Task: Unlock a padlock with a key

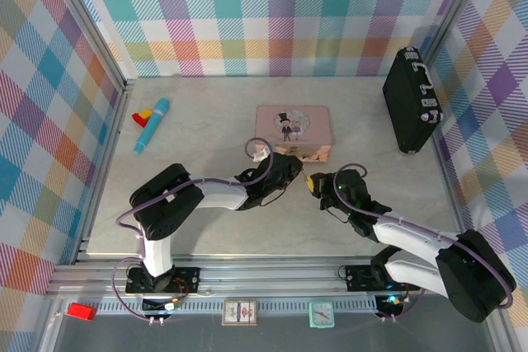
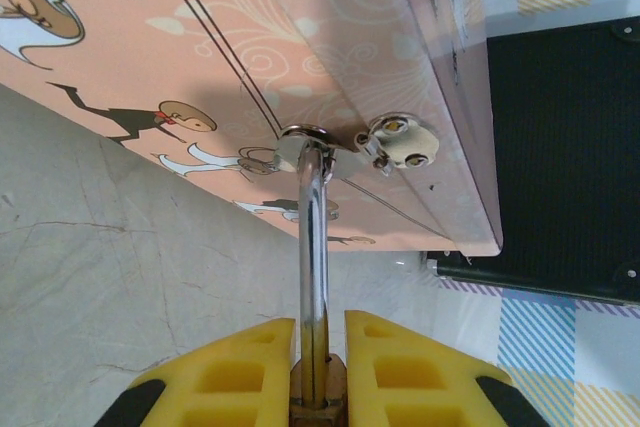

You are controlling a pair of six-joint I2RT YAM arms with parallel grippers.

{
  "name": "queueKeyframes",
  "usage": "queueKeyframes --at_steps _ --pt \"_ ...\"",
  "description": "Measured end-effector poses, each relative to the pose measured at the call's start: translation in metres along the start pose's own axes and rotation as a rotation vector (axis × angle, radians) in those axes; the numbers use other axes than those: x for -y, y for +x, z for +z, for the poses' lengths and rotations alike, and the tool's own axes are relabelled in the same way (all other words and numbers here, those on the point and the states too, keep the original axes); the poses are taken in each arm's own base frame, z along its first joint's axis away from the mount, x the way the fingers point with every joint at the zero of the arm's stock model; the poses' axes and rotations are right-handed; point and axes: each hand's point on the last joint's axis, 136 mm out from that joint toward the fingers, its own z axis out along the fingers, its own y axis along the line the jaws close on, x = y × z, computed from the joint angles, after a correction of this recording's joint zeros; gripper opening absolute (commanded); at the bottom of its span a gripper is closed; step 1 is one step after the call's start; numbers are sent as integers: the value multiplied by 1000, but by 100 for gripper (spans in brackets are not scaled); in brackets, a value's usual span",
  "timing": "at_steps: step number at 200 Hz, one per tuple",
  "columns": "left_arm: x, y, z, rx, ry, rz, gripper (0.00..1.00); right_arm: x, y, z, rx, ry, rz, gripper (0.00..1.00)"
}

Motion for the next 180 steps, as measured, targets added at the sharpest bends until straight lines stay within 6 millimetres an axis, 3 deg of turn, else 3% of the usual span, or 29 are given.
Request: queueKeyframes --at_steps 180 --pt "3 8 6 0 39 9 0 0 -6 1 65 -37 50 0"
